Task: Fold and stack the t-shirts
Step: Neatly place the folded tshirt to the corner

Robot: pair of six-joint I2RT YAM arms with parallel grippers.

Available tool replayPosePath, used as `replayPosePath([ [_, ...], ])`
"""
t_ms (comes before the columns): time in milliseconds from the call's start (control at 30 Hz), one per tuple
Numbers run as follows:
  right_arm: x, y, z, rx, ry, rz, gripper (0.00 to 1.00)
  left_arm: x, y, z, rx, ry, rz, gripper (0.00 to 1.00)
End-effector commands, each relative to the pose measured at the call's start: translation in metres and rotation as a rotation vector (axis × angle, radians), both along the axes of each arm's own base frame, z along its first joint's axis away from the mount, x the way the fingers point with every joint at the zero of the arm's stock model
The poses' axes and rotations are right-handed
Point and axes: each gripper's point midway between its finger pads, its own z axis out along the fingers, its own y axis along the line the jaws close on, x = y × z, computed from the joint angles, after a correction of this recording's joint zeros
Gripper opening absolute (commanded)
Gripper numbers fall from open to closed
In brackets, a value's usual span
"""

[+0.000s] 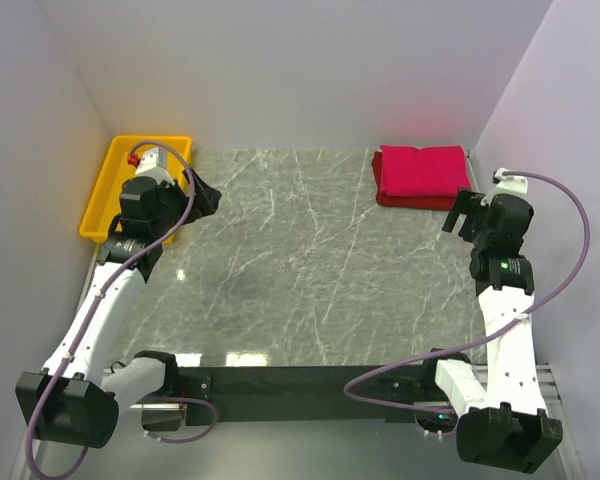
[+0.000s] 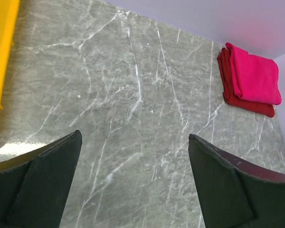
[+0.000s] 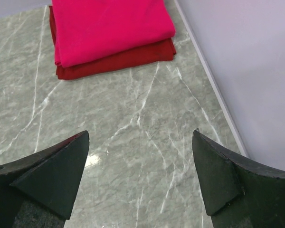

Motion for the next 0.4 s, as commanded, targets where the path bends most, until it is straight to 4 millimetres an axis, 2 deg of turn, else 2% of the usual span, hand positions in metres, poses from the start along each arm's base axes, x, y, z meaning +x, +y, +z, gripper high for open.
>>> replayPosePath([
  [0, -0.0031, -0.0081, 0.0133, -0.011, -0.061, -0.053, 0.94, -0.0023, 0.0019, 0.0140, 0.013, -0.051, -0.008, 0.99],
  [333, -0.0045, -0.0083, 0.0126, -0.036, -0.042, -0.037, 0.94, -0.0016, 0.0028, 0.0085, 0.035, -0.041, -0.013, 0.99],
  [367, -0.0040, -0.0082, 0.0157, -0.038, -0.050, -0.035, 0.99, -0.0017, 0.0032, 0.0070, 0.038, -0.038, -0.012, 0.99],
])
